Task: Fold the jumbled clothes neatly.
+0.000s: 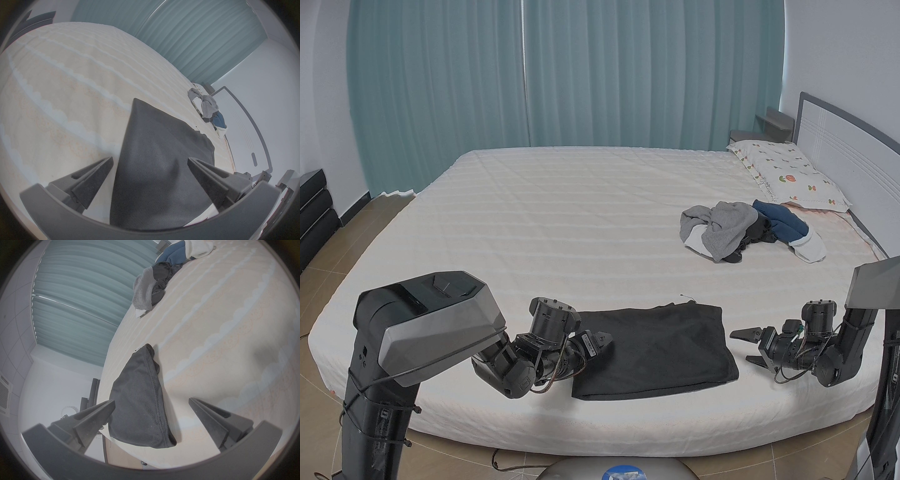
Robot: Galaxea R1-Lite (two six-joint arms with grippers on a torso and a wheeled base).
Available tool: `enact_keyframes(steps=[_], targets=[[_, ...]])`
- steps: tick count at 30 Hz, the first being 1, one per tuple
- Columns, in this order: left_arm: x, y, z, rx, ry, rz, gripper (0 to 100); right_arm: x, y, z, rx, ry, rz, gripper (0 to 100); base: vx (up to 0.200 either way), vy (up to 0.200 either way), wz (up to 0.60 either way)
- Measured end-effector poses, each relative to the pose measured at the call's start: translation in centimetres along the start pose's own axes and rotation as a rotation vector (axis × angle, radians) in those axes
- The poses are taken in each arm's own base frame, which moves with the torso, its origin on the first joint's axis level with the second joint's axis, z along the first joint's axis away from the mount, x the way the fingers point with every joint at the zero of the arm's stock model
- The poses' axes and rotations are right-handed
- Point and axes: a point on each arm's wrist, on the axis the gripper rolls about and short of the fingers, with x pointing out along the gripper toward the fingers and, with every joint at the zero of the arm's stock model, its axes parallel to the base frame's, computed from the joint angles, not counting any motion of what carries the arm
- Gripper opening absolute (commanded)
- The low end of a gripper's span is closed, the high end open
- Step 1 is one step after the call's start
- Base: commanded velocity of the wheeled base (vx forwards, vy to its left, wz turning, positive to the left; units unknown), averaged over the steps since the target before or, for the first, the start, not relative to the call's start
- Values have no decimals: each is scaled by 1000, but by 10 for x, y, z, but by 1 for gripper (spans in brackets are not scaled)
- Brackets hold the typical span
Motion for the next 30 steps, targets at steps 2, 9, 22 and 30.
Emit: enact_keyframes(steps=[2, 9, 22, 30], targets=[[1, 0, 0, -1, 1, -1, 100, 0, 0, 0, -1, 0, 0, 100, 0, 0, 0], [2, -1, 0, -3, 0, -3, 0, 0, 0, 0, -1, 1, -1, 100, 0, 0, 0], [2, 0, 0, -8, -17, 12, 0, 0, 0, -1, -1, 2, -3, 100, 0, 0, 0], [1, 0, 0, -7, -25, 23, 0, 0, 0, -1, -3, 0, -3, 100, 0, 0, 0]])
